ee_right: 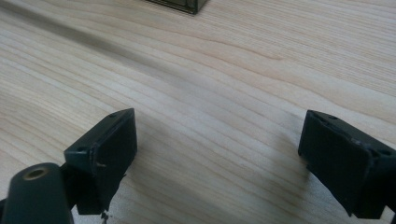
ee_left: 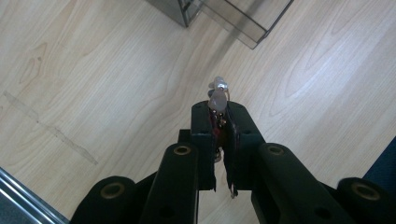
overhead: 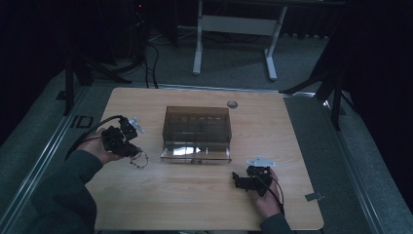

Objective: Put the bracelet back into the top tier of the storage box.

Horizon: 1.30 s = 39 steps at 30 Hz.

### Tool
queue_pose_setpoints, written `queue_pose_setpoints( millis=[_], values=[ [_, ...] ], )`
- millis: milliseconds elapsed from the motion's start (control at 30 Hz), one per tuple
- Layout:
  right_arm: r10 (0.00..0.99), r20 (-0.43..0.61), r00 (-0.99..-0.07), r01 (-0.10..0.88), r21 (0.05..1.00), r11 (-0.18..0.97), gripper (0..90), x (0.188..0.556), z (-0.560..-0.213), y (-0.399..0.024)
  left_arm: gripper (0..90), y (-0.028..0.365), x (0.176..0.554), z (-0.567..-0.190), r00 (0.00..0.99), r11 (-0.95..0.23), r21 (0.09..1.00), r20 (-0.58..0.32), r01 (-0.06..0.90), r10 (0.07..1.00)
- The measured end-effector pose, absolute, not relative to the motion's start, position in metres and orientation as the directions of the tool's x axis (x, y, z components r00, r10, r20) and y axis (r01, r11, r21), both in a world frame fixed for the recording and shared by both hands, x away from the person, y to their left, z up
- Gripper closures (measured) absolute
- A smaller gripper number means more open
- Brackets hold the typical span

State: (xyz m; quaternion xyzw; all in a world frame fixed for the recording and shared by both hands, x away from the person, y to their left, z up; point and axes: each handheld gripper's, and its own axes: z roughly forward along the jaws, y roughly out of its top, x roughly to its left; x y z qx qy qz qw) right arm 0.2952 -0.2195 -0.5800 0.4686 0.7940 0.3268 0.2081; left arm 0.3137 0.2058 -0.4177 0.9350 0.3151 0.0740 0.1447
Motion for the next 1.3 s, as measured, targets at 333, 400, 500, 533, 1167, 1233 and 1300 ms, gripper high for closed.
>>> queue_pose_setpoints(
  millis=[333,400,500,533,1167,1233,1300],
  values=[
    [0.881,-0.023,-0.473,0.609,0.714,0.346,11.3,0.295,-0.580,-0.219,83.4,0.202,0.316,-0.409,0.794,-0.760,0.336,0.056,0.556,0.605],
    [0.880,-0.023,-0.474,0.609,0.714,0.346,11.3,0.295,-0.580,-0.219,83.4,0.200,0.316,-0.407,0.797,-0.763,0.339,0.058,0.551,0.601],
    [0.880,-0.023,-0.474,0.609,0.714,0.347,11.2,0.295,-0.580,-0.219,83.4,0.199,0.318,-0.405,0.800,-0.764,0.342,0.054,0.547,0.597],
    [0.880,-0.024,-0.474,0.609,0.714,0.347,11.2,0.295,-0.580,-0.219,83.4,0.198,0.318,-0.404,0.801,-0.766,0.339,0.057,0.546,0.596],
    [0.880,-0.024,-0.475,0.609,0.712,0.348,11.2,0.295,-0.580,-0.220,83.3,0.189,0.324,-0.386,0.808,-0.775,0.354,0.084,0.523,0.583],
    [0.880,-0.024,-0.475,0.609,0.712,0.348,11.3,0.295,-0.580,-0.220,83.3,0.189,0.324,-0.384,0.808,-0.774,0.358,0.085,0.522,0.584],
    [0.880,-0.024,-0.475,0.609,0.712,0.349,11.2,0.295,-0.580,-0.220,83.3,0.188,0.324,-0.382,0.808,-0.775,0.360,0.087,0.520,0.582]
  ],
)
